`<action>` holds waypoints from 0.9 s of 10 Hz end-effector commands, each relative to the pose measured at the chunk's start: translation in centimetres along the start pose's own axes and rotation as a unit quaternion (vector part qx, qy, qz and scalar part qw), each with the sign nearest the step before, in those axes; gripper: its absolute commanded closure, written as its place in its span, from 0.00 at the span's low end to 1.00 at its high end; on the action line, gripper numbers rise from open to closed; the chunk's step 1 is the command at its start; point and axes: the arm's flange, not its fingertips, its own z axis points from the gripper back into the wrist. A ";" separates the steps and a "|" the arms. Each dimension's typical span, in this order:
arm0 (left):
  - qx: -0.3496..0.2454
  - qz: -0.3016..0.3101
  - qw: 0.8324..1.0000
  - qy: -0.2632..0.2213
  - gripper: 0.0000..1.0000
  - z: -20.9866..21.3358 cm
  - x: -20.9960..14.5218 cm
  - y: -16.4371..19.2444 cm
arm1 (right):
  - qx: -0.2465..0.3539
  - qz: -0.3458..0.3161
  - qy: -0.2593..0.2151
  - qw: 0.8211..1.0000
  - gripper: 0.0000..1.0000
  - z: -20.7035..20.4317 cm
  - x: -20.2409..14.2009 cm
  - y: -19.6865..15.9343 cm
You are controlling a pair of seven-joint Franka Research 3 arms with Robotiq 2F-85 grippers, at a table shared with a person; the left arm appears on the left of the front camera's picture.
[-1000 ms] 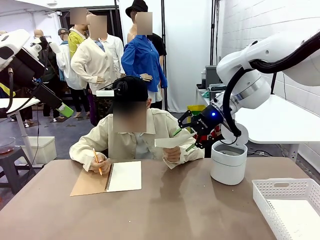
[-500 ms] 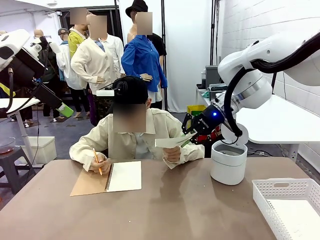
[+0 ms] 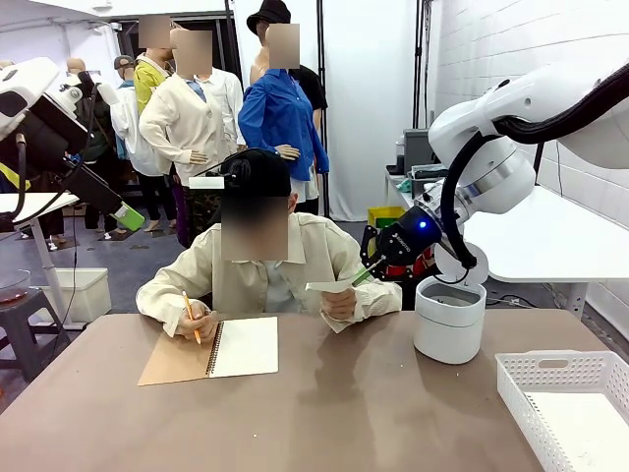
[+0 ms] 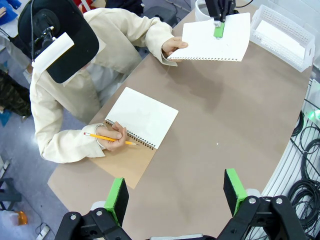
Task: Sort the paper based on its condition.
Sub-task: If a person hands you a paper, place it in the Organizing basket , and if it's crumpled, put it in the Trash can.
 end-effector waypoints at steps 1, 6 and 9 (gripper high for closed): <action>-0.001 0.000 1.000 -0.001 0.00 0.1 0.0 0.1 | 0.024 0.016 0.018 0.999 1.00 0.2 -0.8 -0.3; -0.001 0.000 1.000 -0.001 0.00 0.1 0.0 0.1 | 0.036 0.079 0.004 0.996 1.00 2.6 -3.7 2.6; -0.001 0.000 1.000 -0.001 0.00 0.1 0.0 0.1 | -0.077 0.164 -0.064 0.981 1.00 6.9 -8.2 5.2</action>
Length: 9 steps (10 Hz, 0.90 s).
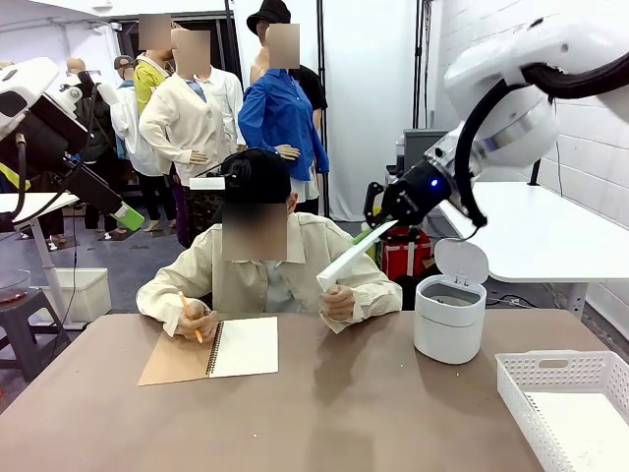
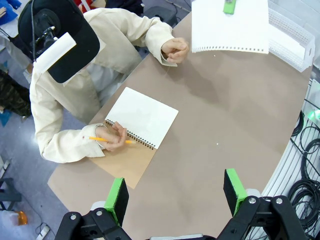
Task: Sort the paper based on its condition.
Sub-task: If a person hands you a paper, place it in the Organizing basket , and if it's crumpled, put it in the Trash can.
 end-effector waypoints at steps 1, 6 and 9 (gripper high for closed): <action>-0.001 0.000 1.000 -0.001 0.00 0.1 0.0 0.1 | -0.098 0.079 -0.036 0.991 1.00 3.3 -2.5 1.6; -0.001 0.000 1.000 -0.001 0.00 0.1 0.0 0.1 | -0.246 0.219 -0.119 0.937 1.00 11.1 -8.1 1.9; -0.001 0.000 1.000 -0.001 0.00 0.1 0.0 0.1 | -0.323 0.271 -0.167 0.891 1.00 13.6 -11.2 -1.5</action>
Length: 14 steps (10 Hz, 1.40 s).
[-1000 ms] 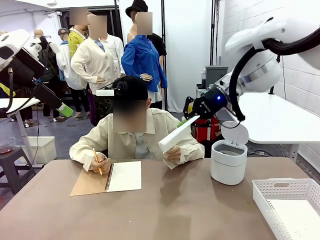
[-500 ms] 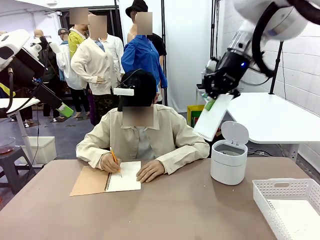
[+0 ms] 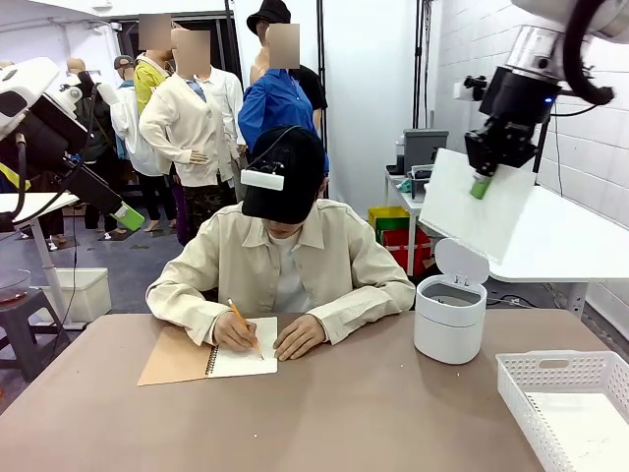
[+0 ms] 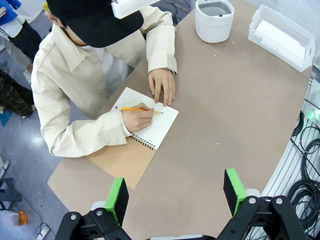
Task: Sort the paper based on its condition.
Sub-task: If a person hands you a paper, place it in the Organizing basket , and if it's crumpled, put it in the Trash can.
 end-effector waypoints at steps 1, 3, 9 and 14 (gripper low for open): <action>-0.001 0.000 1.000 -0.001 0.00 0.1 0.0 0.1 | -0.037 0.003 -0.003 0.999 1.00 -0.9 -4.4 -1.1; -0.001 0.000 1.000 -0.001 0.00 0.1 0.0 0.1 | -0.068 0.002 0.020 0.997 1.00 -0.5 -7.3 -1.7; -0.001 0.000 1.000 -0.001 0.00 0.1 0.0 0.1 | -0.069 -0.011 0.021 0.997 1.00 0.4 -8.9 -2.3; -0.001 0.000 1.000 -0.001 0.00 0.1 0.0 0.1 | -0.049 0.015 0.076 0.996 1.00 -1.3 -9.8 -2.3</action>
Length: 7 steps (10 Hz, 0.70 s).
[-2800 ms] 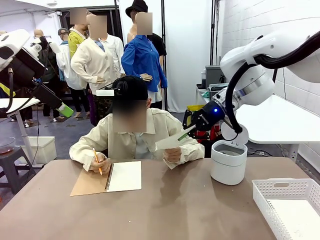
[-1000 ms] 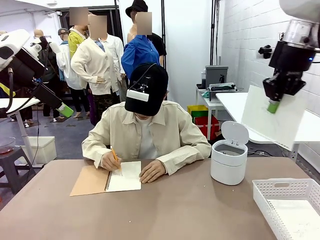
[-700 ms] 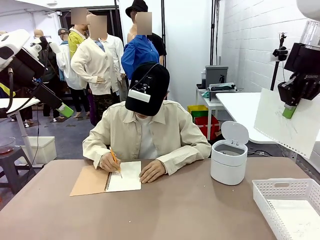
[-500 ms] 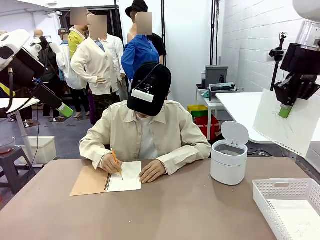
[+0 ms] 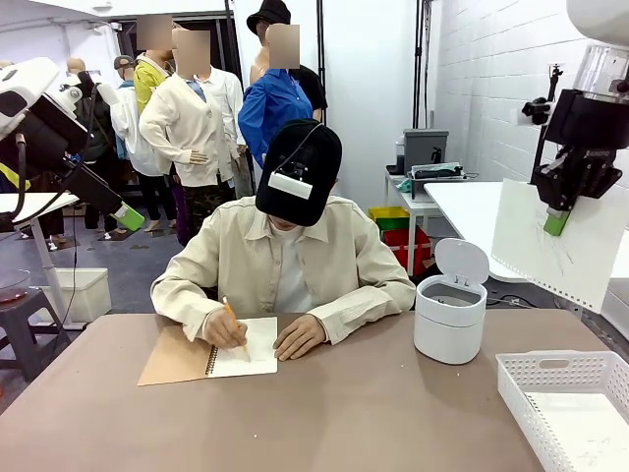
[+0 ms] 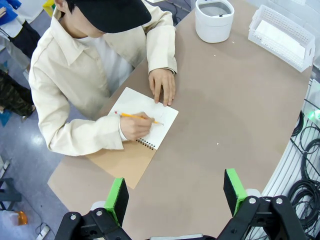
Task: Sort the paper based on its condition.
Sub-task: If a person hands you a paper, place it in the Organizing basket , and if it's crumpled, put it in the Trash can.
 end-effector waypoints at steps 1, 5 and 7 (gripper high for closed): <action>-0.001 0.000 1.000 -0.001 0.00 0.1 -0.1 0.1 | 0.006 0.023 0.050 0.998 1.00 -2.9 -1.6 0.2; -0.001 0.000 1.000 -0.001 0.00 0.1 -0.1 0.1 | -0.006 0.003 0.098 0.995 1.00 -7.3 -6.3 -0.5; -0.001 0.000 1.000 -0.001 0.00 0.1 -0.1 0.1 | -0.016 -0.028 0.104 0.994 1.00 -9.3 -8.2 -1.5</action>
